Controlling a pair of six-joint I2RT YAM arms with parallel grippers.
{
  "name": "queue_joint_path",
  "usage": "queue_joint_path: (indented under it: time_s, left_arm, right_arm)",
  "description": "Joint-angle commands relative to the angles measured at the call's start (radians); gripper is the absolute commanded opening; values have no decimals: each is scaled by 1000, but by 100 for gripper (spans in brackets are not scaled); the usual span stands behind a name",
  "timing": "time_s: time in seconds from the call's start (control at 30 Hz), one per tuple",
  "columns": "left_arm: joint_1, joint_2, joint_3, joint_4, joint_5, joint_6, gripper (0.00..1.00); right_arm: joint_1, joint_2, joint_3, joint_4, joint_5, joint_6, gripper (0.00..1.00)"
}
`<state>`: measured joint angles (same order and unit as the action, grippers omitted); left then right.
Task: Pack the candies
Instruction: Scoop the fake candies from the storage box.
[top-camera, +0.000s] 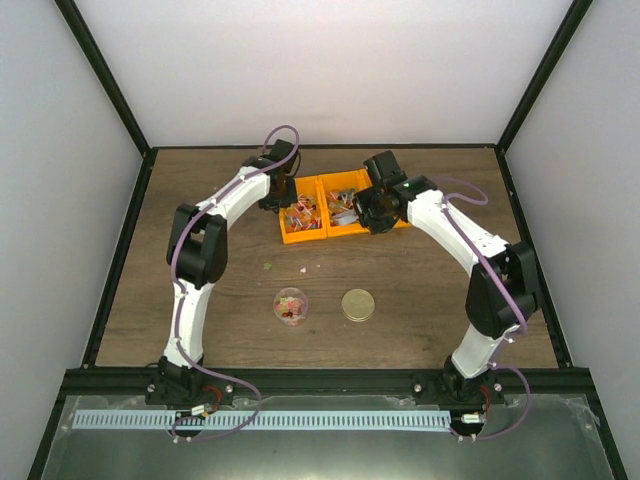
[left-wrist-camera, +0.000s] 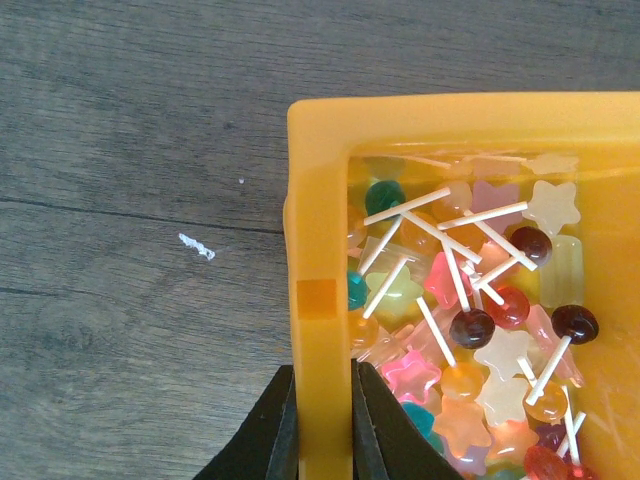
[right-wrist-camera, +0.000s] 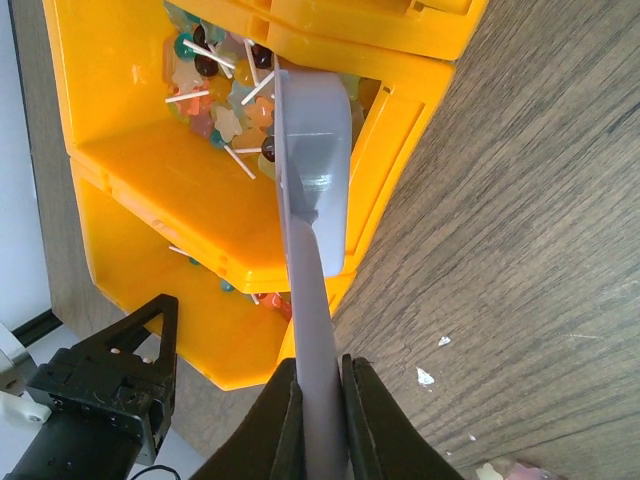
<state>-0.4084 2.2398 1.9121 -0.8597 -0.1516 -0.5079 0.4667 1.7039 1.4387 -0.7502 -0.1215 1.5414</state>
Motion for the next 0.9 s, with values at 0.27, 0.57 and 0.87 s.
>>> queue_joint_path:
  time_s: [0.27, 0.57, 0.87]
  left_arm:
    - [-4, 45, 37, -50, -6, 50, 4]
    - [-4, 54, 38, -62, 16, 83, 4]
    - [0, 54, 54, -69, 41, 82, 4]
  right_arm:
    - [-13, 85, -19, -76, -13, 73, 1]
    - [-51, 199, -79, 190, -89, -3, 1]
    - [-55, 22, -387, 660, -159, -65, 1]
